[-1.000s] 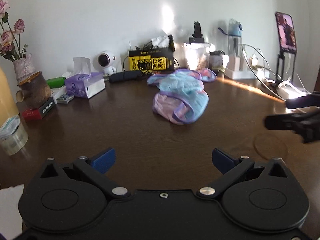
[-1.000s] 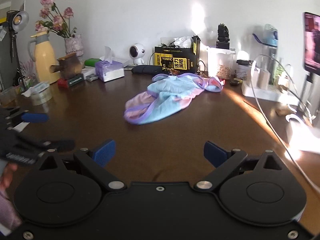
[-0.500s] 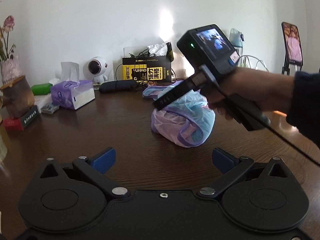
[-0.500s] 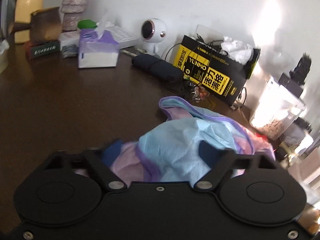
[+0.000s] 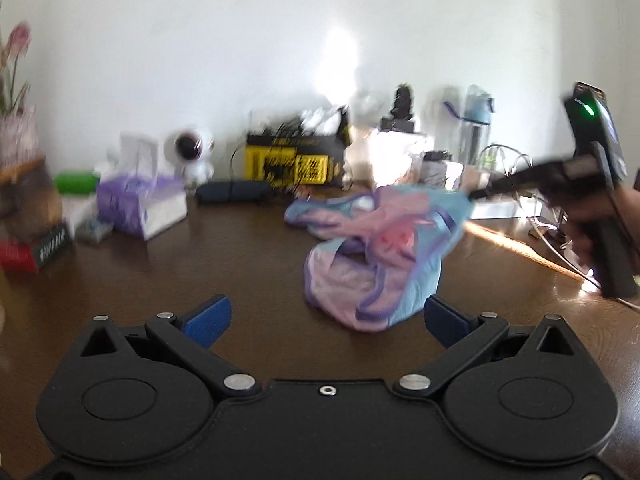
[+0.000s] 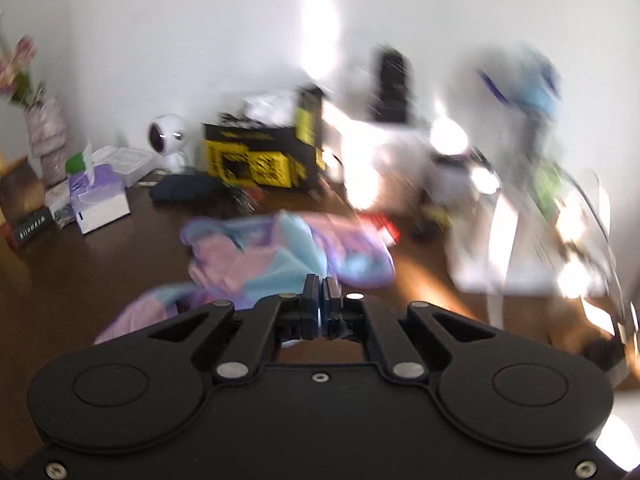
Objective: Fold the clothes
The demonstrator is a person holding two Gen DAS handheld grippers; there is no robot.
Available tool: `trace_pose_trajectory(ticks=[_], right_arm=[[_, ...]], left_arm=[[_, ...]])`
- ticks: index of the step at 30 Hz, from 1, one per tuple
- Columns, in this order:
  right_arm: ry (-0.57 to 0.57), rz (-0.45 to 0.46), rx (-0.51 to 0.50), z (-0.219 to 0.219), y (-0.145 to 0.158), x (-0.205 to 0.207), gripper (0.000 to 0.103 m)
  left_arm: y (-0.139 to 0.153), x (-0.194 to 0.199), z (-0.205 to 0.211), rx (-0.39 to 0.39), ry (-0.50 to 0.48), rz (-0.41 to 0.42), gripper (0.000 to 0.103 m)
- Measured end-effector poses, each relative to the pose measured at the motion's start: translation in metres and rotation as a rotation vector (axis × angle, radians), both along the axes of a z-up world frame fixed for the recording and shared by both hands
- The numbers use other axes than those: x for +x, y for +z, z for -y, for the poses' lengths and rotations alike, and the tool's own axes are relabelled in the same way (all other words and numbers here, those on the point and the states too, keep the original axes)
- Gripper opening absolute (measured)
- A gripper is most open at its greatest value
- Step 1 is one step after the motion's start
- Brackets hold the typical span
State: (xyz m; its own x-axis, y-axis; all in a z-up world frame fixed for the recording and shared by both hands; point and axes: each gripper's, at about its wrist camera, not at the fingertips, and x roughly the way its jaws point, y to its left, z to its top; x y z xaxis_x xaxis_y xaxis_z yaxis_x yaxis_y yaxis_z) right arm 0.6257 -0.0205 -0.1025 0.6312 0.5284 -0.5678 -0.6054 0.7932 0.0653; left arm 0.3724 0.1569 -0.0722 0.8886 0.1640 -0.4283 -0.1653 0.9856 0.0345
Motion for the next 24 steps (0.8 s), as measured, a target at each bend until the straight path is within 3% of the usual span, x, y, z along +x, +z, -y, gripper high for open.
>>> trace_pose_trajectory(ticks=[1, 2, 3, 4, 5, 6, 10, 13, 14, 16, 17, 18, 19, 24], right_arm=[[0.001, -0.035, -0.042, 0.009, -0.01, -0.003, 0.009], [0.001, -0.062, -0.073, 0.016, -0.017, -0.005, 0.032], [0.007, -0.077, -0.081, 0.022, -0.02, -0.007, 0.045], [0.025, -0.083, -0.077, 0.028, -0.024, -0.015, 0.066], [0.046, -0.061, -0.063, 0.031, -0.023, -0.022, 0.076], [0.07, -0.026, -0.052, 0.032, -0.022, -0.03, 0.076], [0.207, 0.183, -0.144, -0.005, -0.021, -0.051, 0.076], [0.25, 0.182, -0.229, -0.043, -0.033, -0.035, 0.075], [0.255, 0.176, -0.249, -0.051, -0.038, -0.03, 0.069], [0.258, 0.167, -0.288, -0.067, -0.046, -0.019, 0.046], [0.247, 0.167, -0.302, -0.069, -0.049, -0.015, 0.025], [0.23, 0.172, -0.297, -0.068, -0.049, -0.014, 0.012], [0.202, 0.182, -0.277, -0.062, -0.046, -0.014, 0.006], [0.133, 0.279, -0.147, -0.013, -0.009, -0.045, 0.006]], left_arm=[[0.001, 0.006, 0.004, 0.022, -0.014, -0.006, 0.103], [0.001, 0.014, 0.008, 0.043, -0.021, -0.017, 0.103], [0.0, 0.021, 0.011, 0.063, -0.029, -0.028, 0.103], [0.0, 0.028, 0.014, 0.084, -0.038, -0.039, 0.103], [-0.003, 0.039, 0.018, 0.108, -0.054, -0.057, 0.103], [-0.008, 0.052, 0.02, 0.125, -0.059, -0.081, 0.103], [-0.031, 0.078, 0.022, 0.089, -0.038, -0.142, 0.103], [-0.043, 0.082, 0.021, 0.038, -0.053, -0.161, 0.103], [-0.045, 0.083, 0.022, 0.042, -0.058, -0.169, 0.103], [-0.046, 0.083, 0.023, 0.06, -0.062, -0.171, 0.103], [-0.046, 0.083, 0.023, 0.077, -0.064, -0.17, 0.103], [-0.046, 0.084, 0.023, 0.091, -0.058, -0.168, 0.103], [-0.046, 0.085, 0.022, 0.098, -0.045, -0.164, 0.103], [-0.045, 0.089, 0.023, 0.102, -0.007, -0.112, 0.103]])
